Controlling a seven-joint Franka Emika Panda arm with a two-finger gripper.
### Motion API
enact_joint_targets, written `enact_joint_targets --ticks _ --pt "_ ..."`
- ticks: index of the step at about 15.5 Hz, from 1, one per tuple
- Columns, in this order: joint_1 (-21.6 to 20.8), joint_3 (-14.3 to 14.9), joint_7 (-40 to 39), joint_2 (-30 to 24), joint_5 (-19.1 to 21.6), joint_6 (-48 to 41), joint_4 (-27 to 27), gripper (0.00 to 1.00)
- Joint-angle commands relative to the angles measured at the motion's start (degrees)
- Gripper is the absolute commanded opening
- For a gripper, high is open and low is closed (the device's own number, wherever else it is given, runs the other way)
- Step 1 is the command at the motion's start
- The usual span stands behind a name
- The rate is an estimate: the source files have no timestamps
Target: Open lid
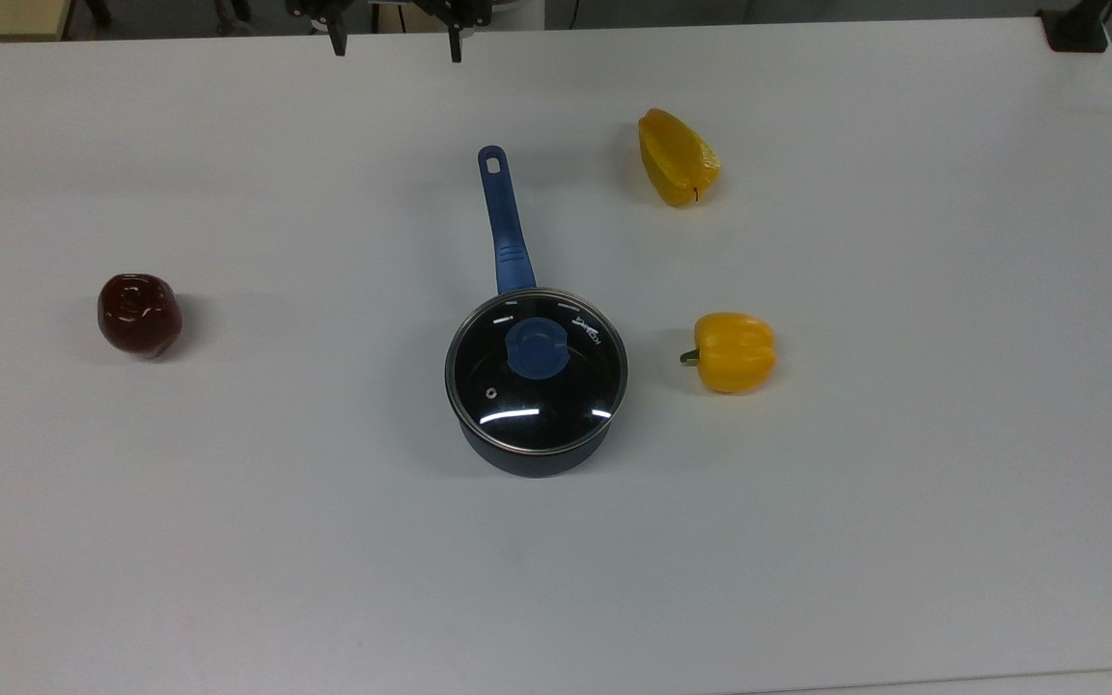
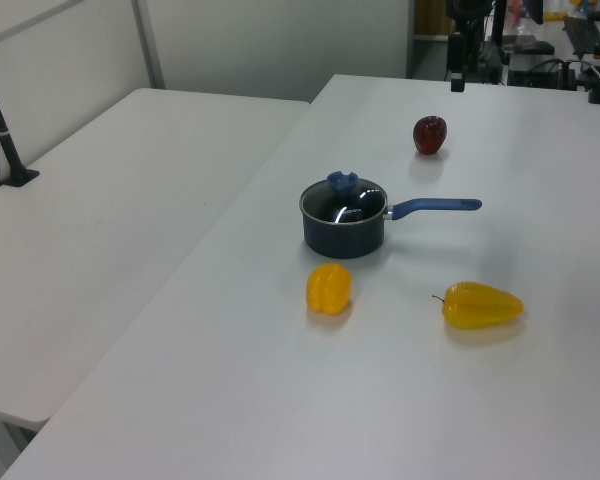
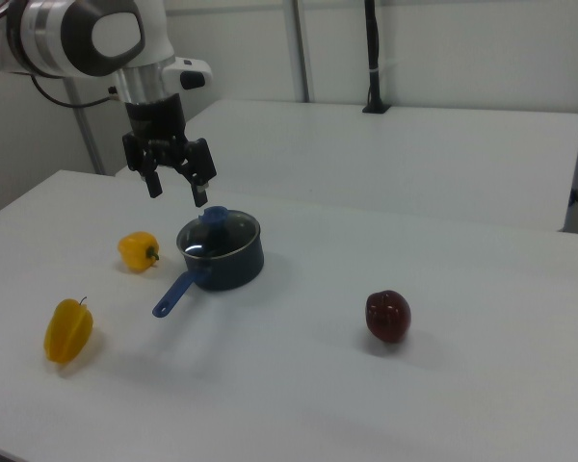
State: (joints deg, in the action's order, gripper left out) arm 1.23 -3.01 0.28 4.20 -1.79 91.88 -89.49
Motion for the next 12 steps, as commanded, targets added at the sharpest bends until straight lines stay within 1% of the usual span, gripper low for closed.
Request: enact_joint_targets --ticks 1,5,9,11,12 --pt "-0.2 0.1 -0.6 -0.2 0.3 1.8 -0.5 1.00" --pt "-0.2 0.1 -0.9 -0.2 0.4 1.4 -0.1 1.00" --pt "-0.4 -0.1 -1.2 0.0 1.0 2.0 2.3 1.00" --pt "-2.0 -0.1 -1.5 2.0 1.1 3.4 4.4 1.00" --pt "-2.5 -0.1 -1.8 3.3 1.2 6.2 4.8 1.00"
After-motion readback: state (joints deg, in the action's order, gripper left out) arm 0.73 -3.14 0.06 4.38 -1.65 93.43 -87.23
